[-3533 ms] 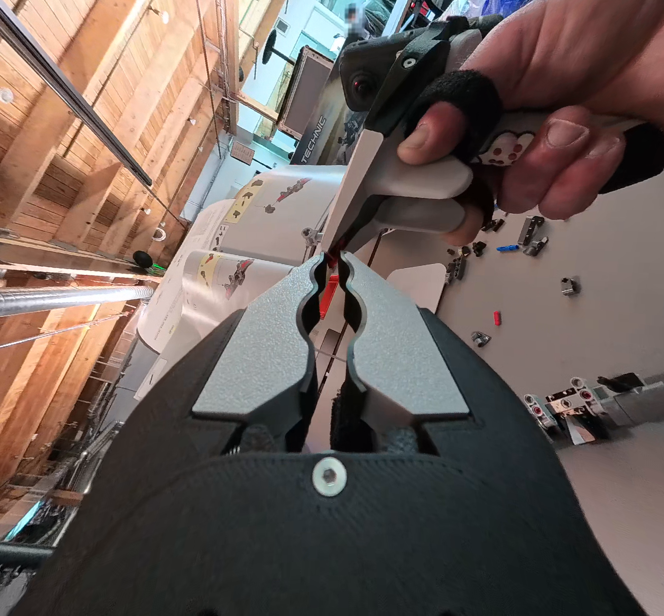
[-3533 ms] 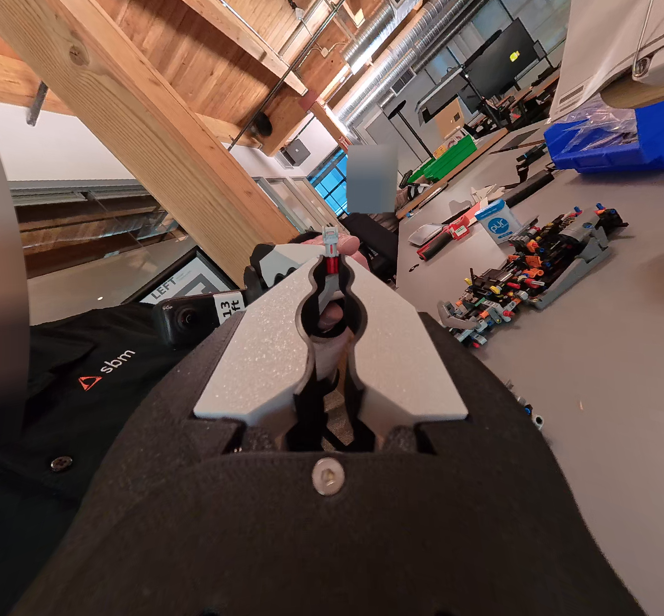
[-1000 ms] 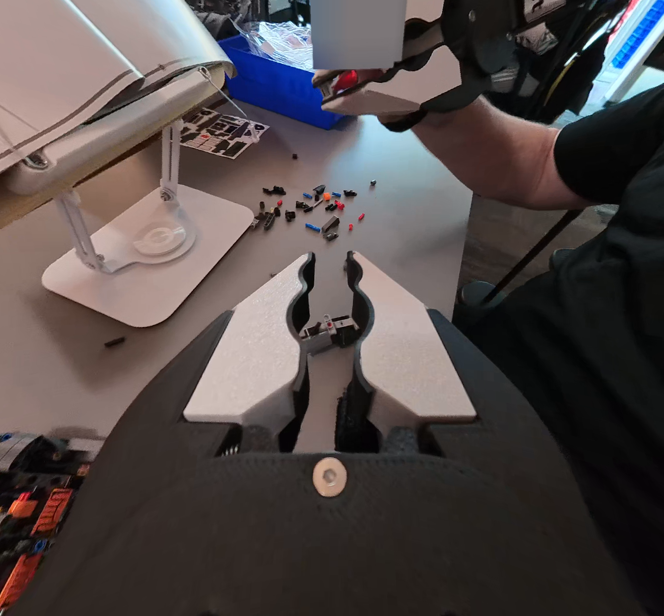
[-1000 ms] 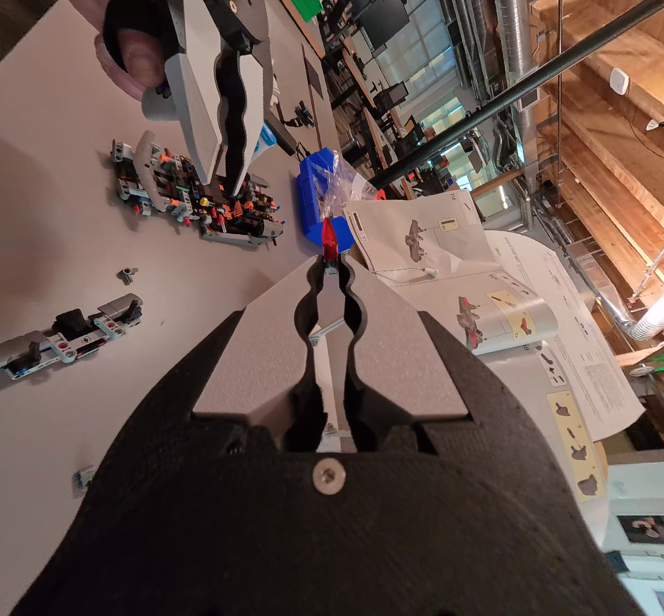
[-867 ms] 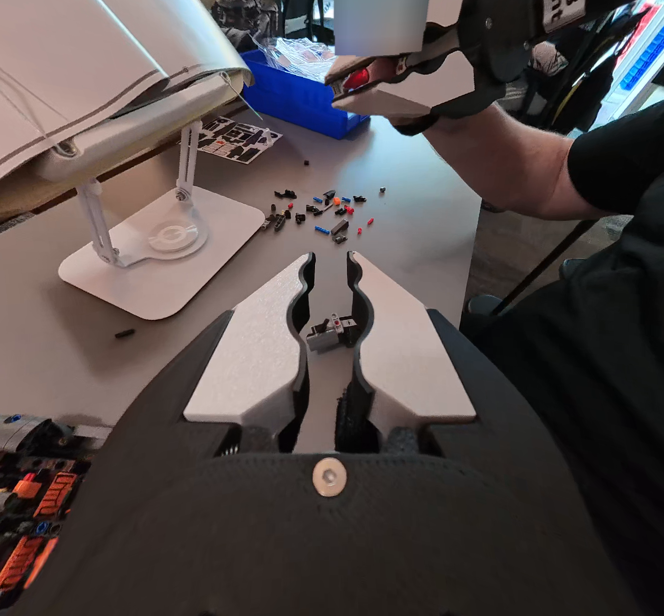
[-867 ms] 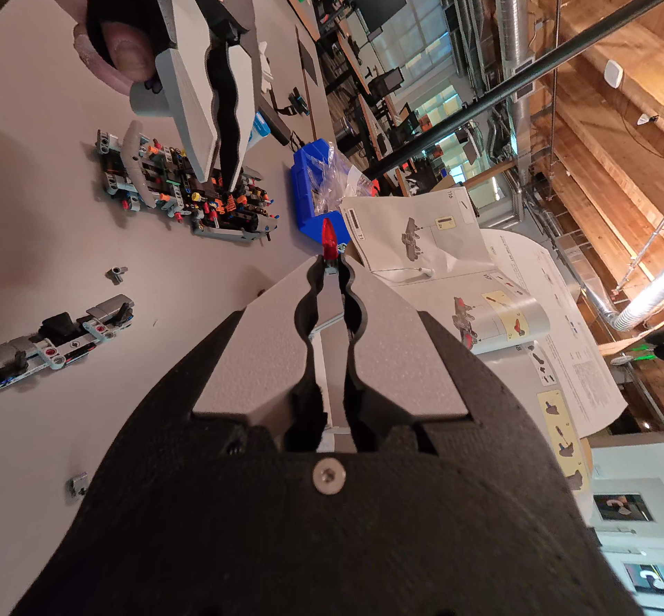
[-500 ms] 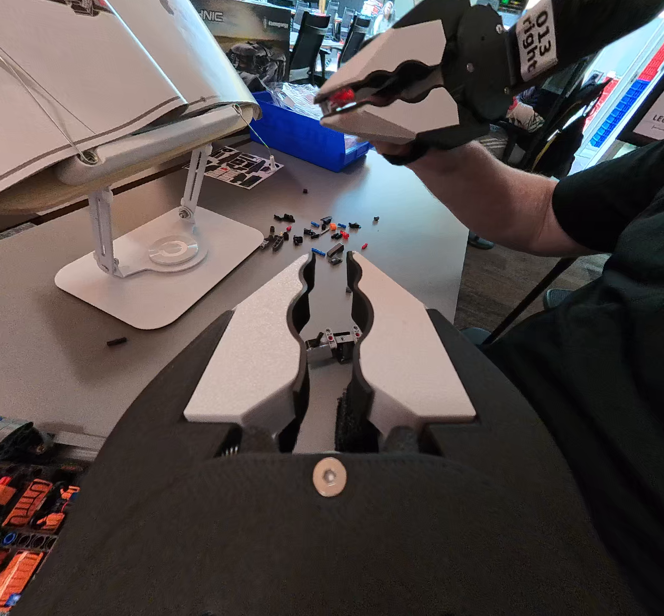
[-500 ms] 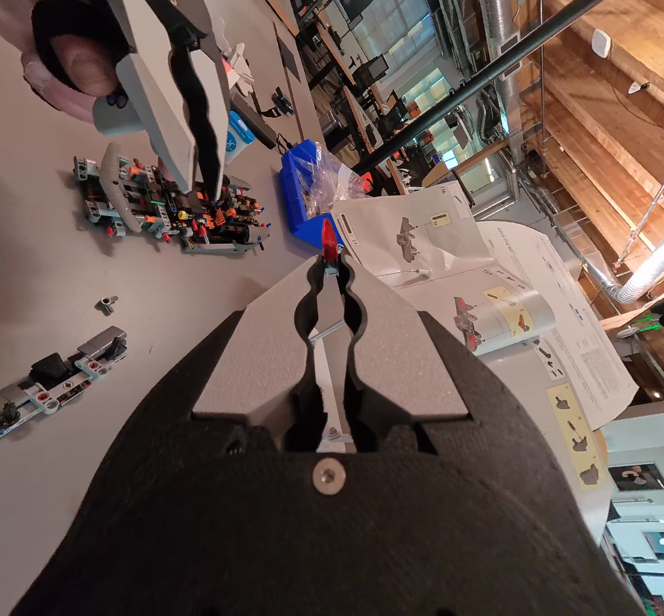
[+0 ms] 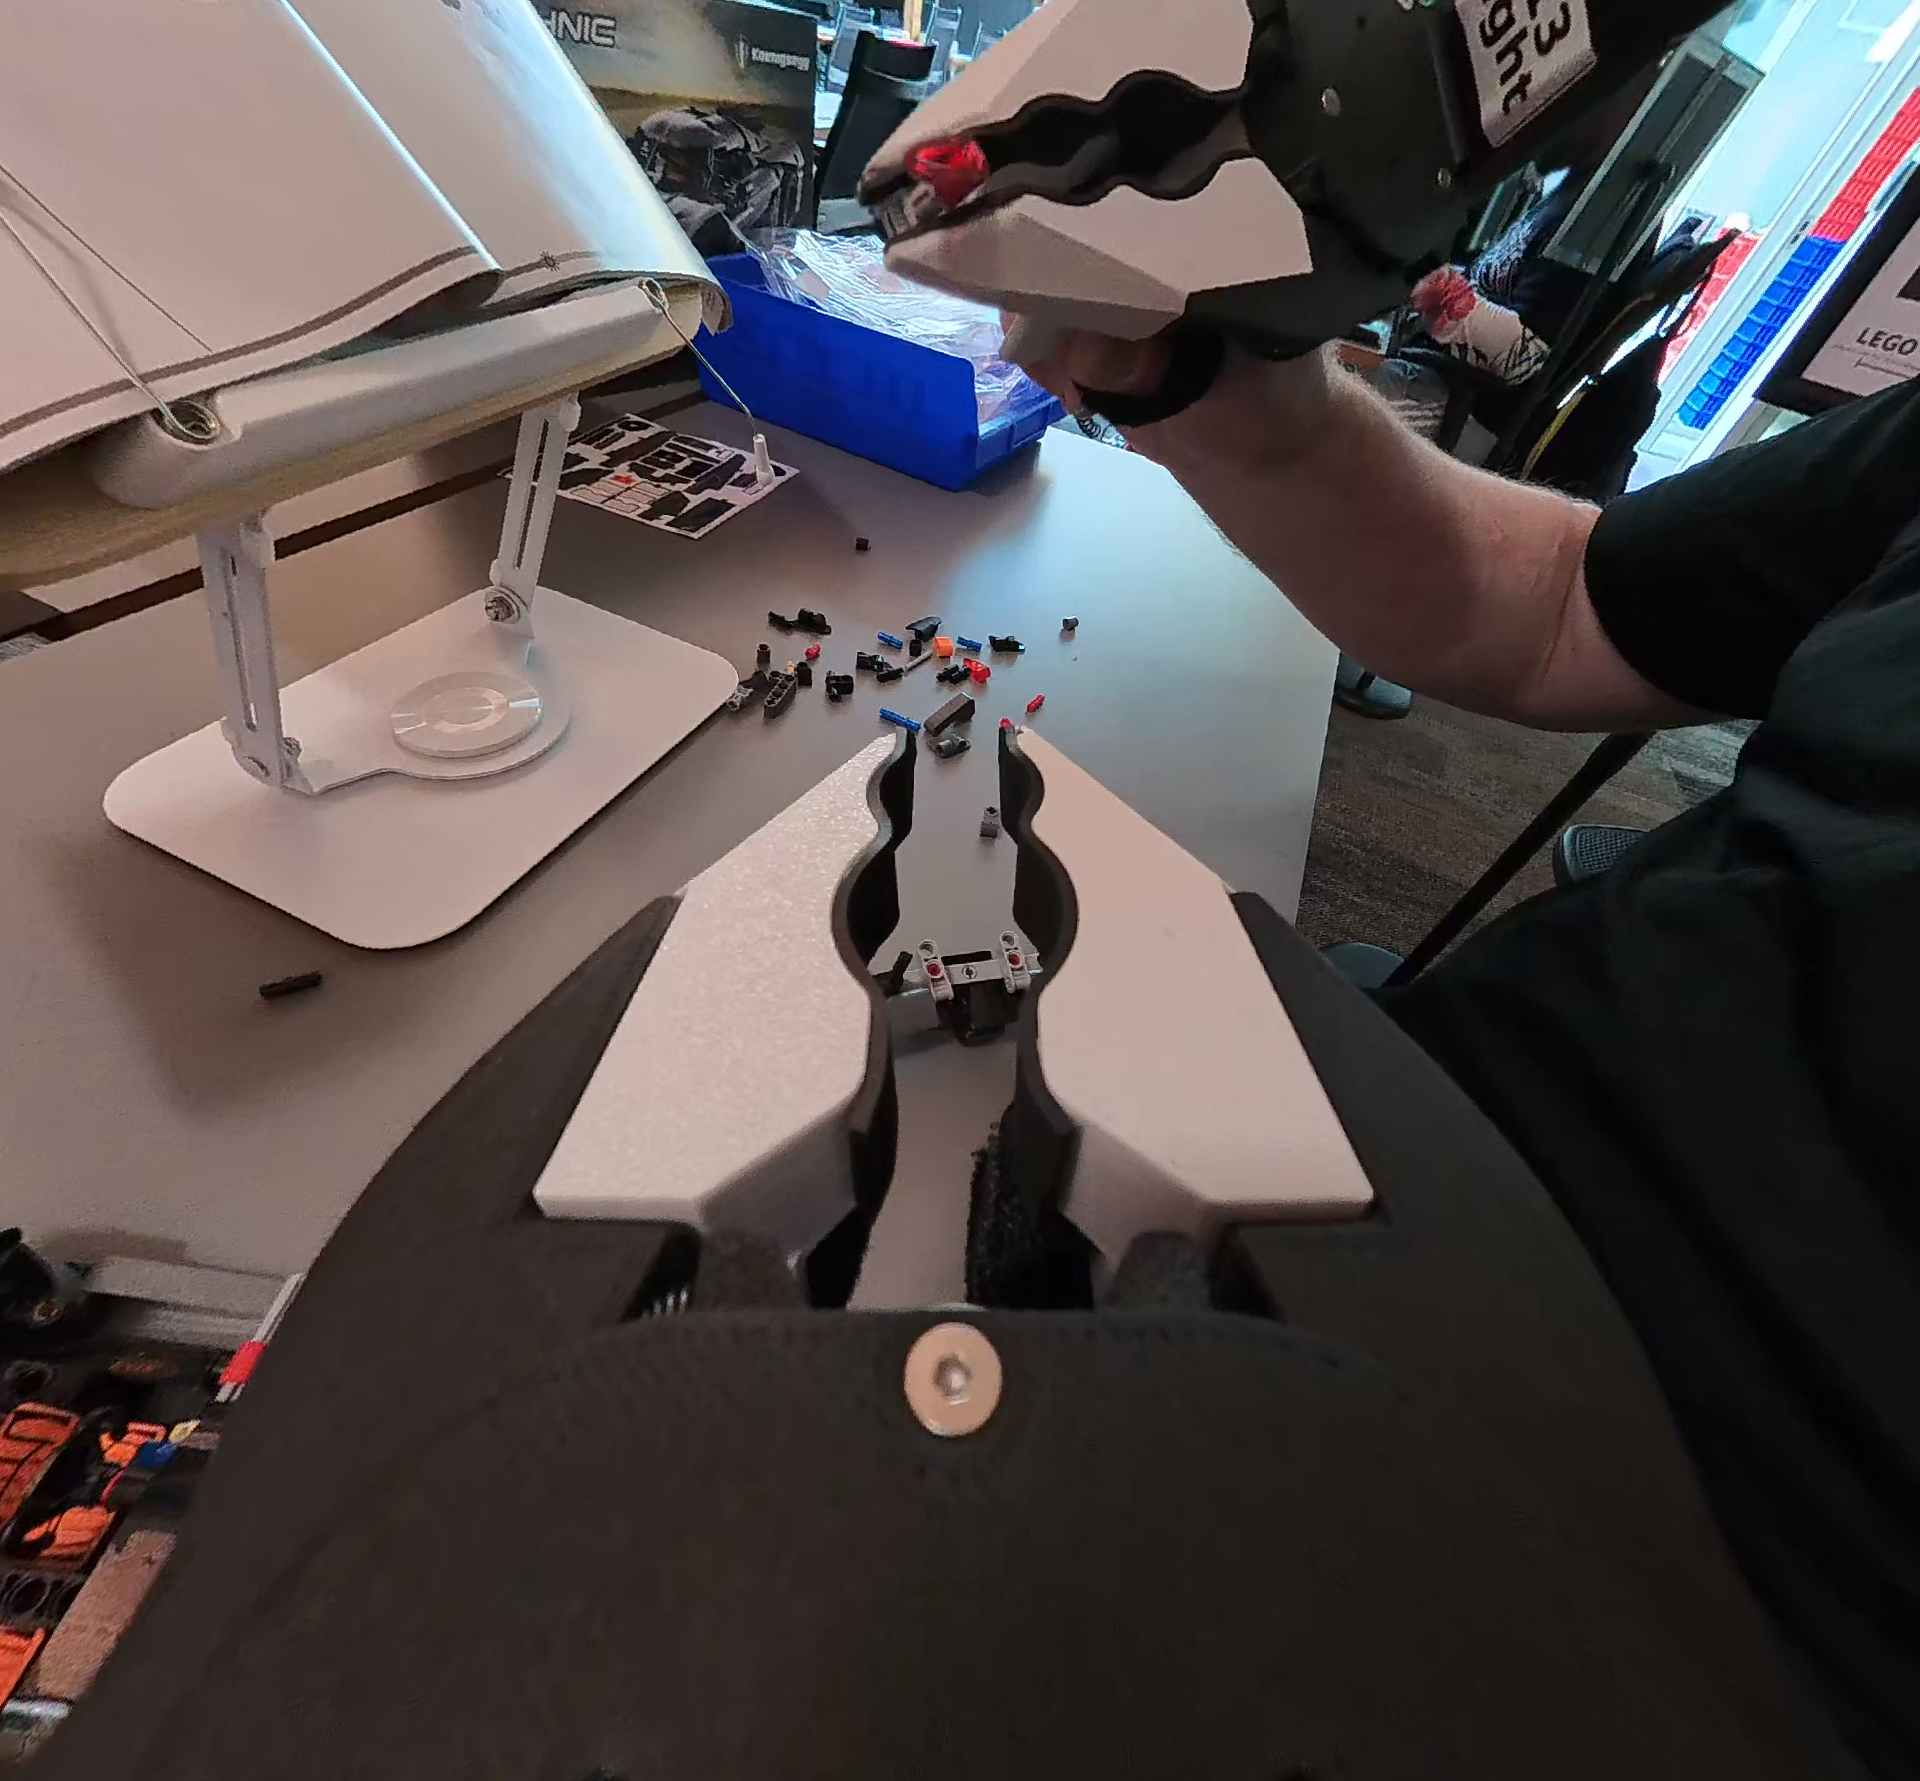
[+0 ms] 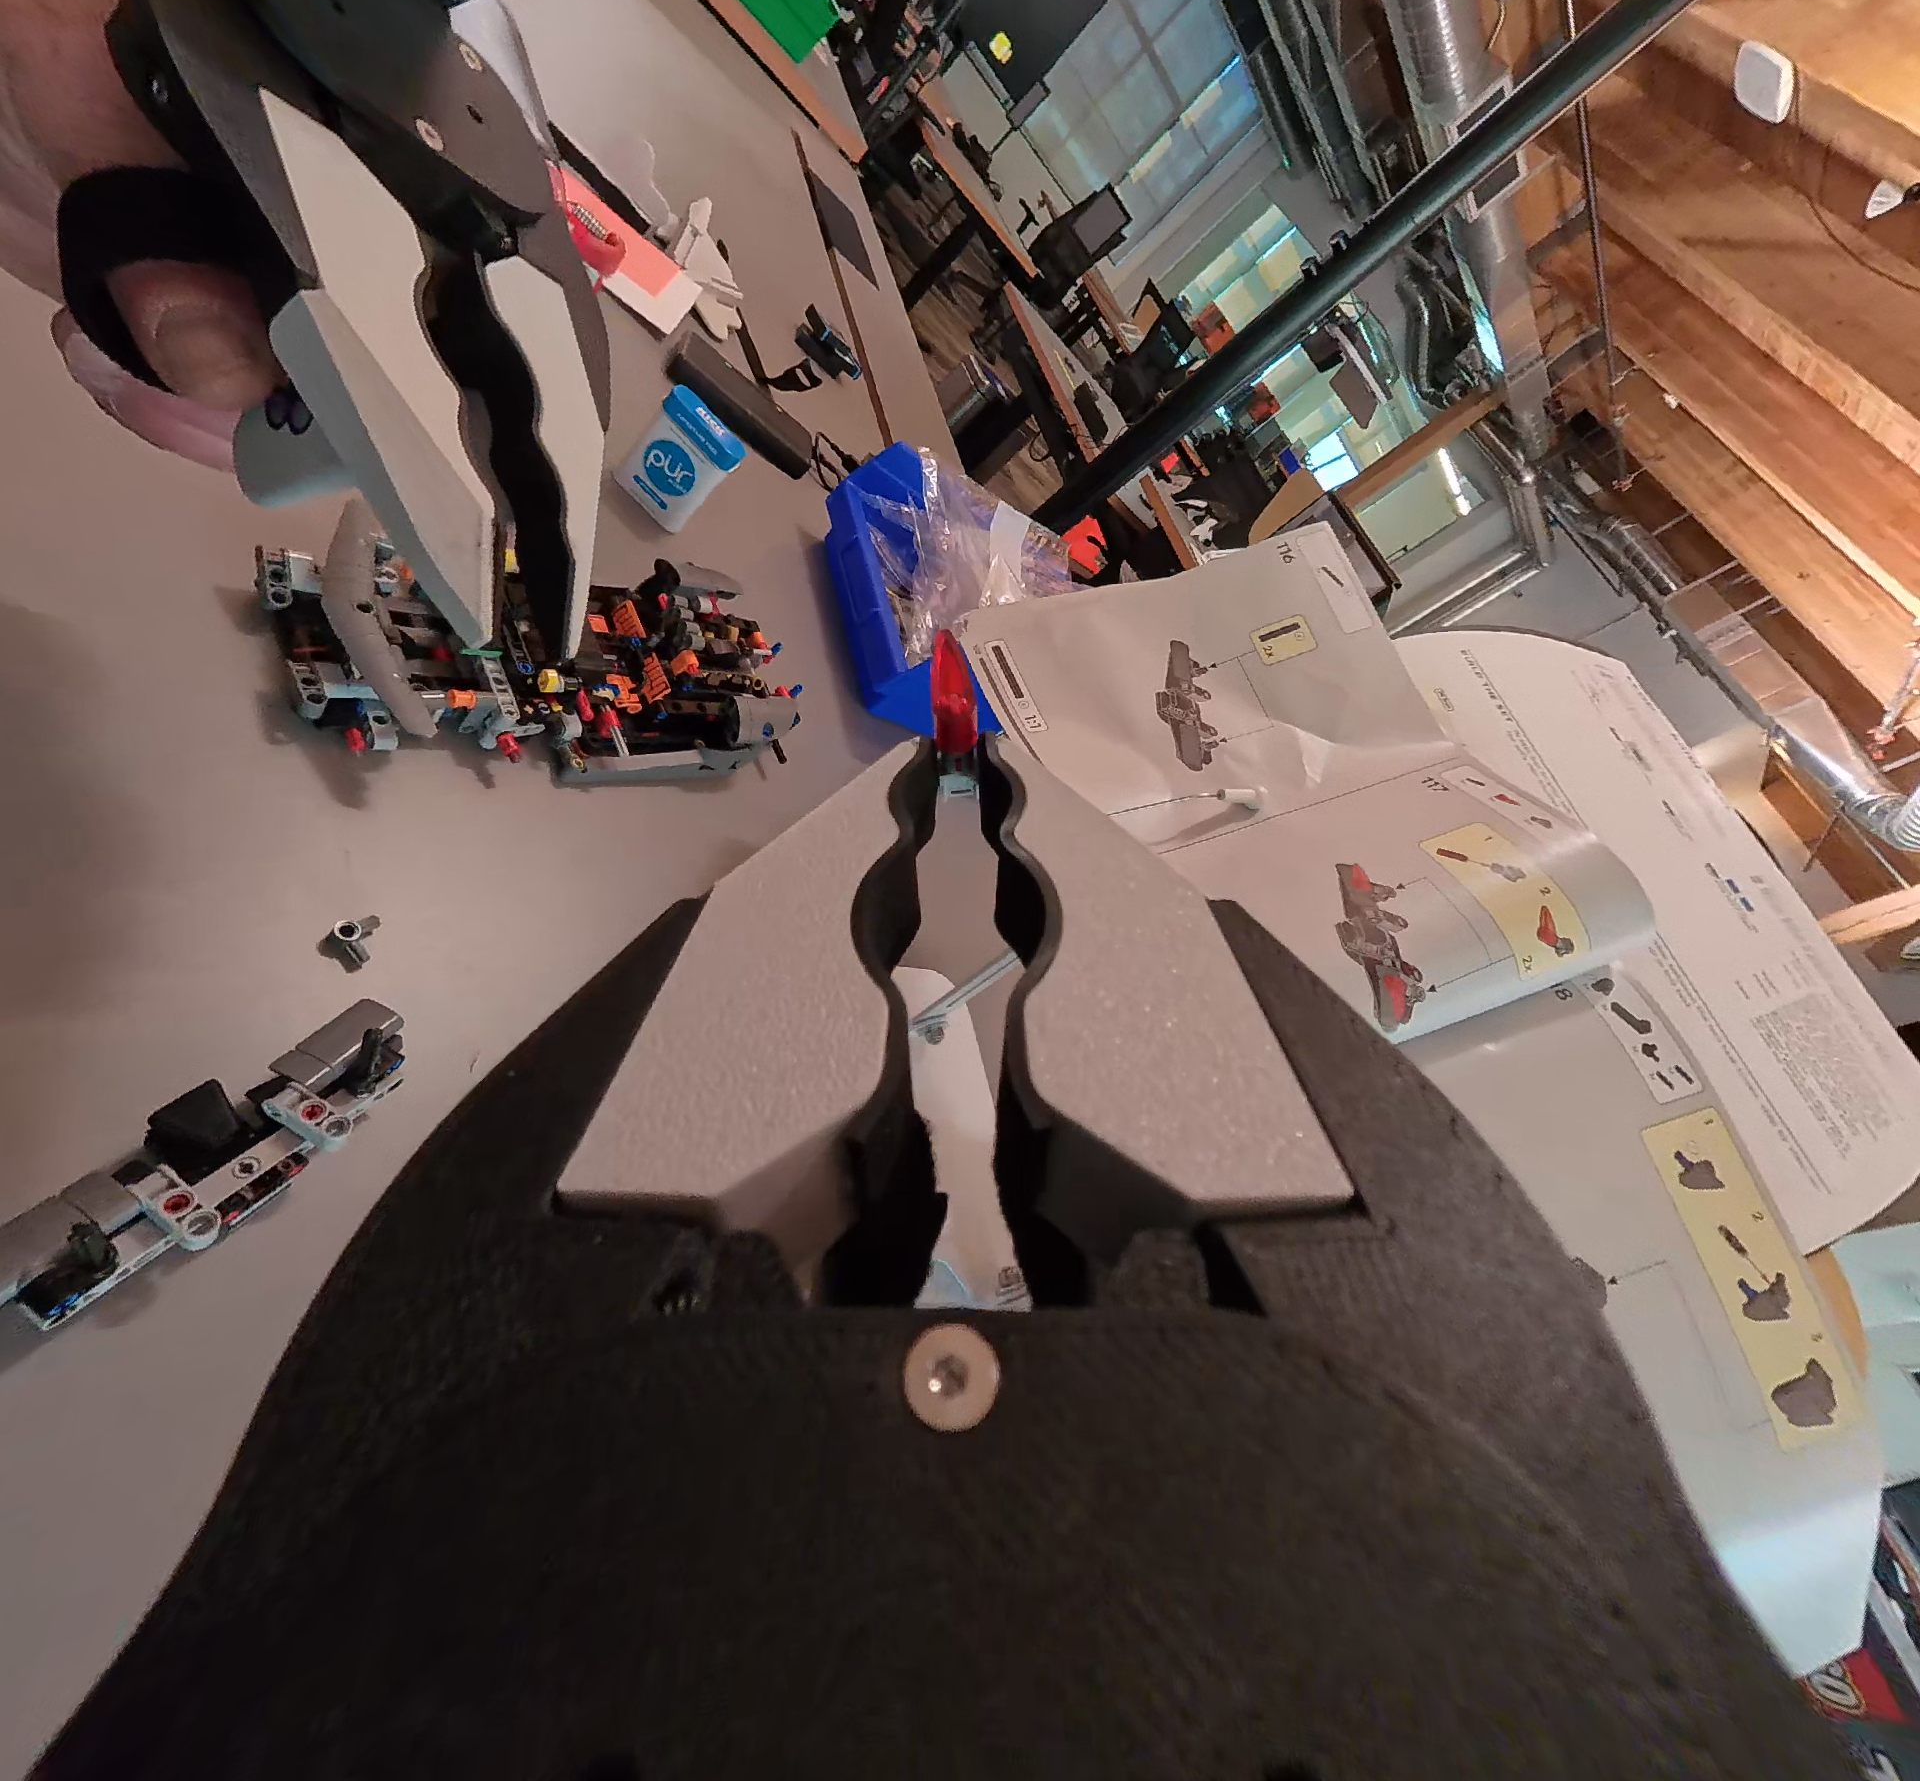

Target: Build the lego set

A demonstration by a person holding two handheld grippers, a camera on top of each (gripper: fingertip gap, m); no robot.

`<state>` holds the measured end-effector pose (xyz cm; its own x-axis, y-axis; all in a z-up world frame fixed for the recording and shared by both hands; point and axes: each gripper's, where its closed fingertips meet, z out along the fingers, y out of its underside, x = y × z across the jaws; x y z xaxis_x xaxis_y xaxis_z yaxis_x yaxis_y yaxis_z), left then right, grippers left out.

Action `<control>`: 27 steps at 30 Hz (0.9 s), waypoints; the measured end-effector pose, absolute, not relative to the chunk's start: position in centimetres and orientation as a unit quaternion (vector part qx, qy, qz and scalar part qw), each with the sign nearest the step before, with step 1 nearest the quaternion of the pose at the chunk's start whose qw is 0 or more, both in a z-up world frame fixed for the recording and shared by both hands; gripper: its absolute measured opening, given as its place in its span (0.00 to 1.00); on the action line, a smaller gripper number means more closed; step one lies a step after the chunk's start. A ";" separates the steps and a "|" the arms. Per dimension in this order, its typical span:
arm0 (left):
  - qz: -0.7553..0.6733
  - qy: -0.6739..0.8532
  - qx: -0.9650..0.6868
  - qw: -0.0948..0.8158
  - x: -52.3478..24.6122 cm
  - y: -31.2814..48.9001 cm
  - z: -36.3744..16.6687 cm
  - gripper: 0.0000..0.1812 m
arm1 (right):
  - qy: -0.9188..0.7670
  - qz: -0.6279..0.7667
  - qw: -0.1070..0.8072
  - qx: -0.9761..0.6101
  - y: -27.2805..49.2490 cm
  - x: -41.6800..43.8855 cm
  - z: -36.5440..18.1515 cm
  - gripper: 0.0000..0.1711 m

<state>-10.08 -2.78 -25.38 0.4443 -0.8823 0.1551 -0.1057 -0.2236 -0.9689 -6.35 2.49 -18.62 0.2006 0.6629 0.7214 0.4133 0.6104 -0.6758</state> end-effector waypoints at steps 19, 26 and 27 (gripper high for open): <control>-0.558 0.247 -0.640 0.467 -9.6 -3.5 -21.7 0.11 | -0.644 -0.098 0.688 -0.319 -0.4 -7.9 -19.0 0.03; -0.654 0.173 -0.596 0.433 -8.9 -4.3 -20.7 0.14 | -0.655 -0.150 0.691 -0.267 -2.2 -8.9 -20.0 0.03; -0.659 0.164 -0.594 0.431 -8.9 -4.3 -20.8 0.15 | -0.658 -0.153 0.688 -0.265 -2.2 -8.9 -20.2 0.03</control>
